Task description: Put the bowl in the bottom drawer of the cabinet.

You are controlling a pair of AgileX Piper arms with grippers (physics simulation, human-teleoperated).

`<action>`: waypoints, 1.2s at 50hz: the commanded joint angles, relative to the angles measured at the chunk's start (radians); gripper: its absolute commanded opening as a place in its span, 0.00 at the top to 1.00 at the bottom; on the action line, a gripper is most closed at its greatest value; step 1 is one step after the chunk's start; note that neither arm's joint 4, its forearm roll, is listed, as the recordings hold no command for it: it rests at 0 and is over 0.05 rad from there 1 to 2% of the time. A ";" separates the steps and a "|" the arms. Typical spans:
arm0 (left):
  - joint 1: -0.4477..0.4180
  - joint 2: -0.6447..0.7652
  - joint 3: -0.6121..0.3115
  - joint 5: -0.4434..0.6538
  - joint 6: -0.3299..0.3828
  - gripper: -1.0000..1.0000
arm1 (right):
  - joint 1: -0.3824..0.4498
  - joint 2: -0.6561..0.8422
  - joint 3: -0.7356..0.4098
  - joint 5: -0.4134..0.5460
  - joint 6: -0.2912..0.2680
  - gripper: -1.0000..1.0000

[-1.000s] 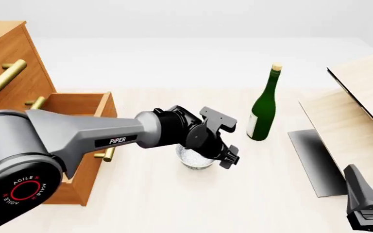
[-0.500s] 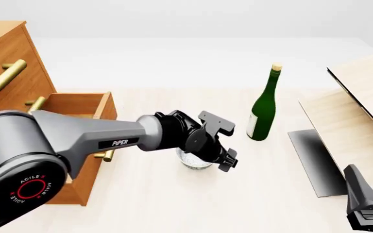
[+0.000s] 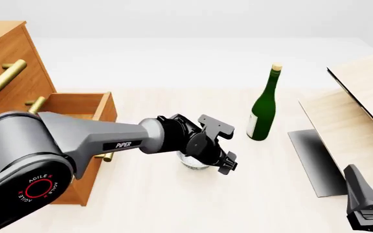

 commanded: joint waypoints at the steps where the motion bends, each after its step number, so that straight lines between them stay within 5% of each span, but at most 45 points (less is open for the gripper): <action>1: -0.002 0.007 0.001 -0.005 -0.004 0.00 | 0.000 0.000 0.000 0.000 0.000 0.00; 15: -0.006 0.005 0.009 -0.010 0.000 0.00 | 0.000 0.000 0.000 0.000 0.000 0.00; 16: 0.005 0.006 0.001 -0.005 0.014 1.00 | 0.000 0.000 0.000 0.000 0.000 0.00; 60: 0.069 -0.140 -0.018 0.008 0.048 1.00 | 0.000 0.000 0.000 0.000 0.000 0.00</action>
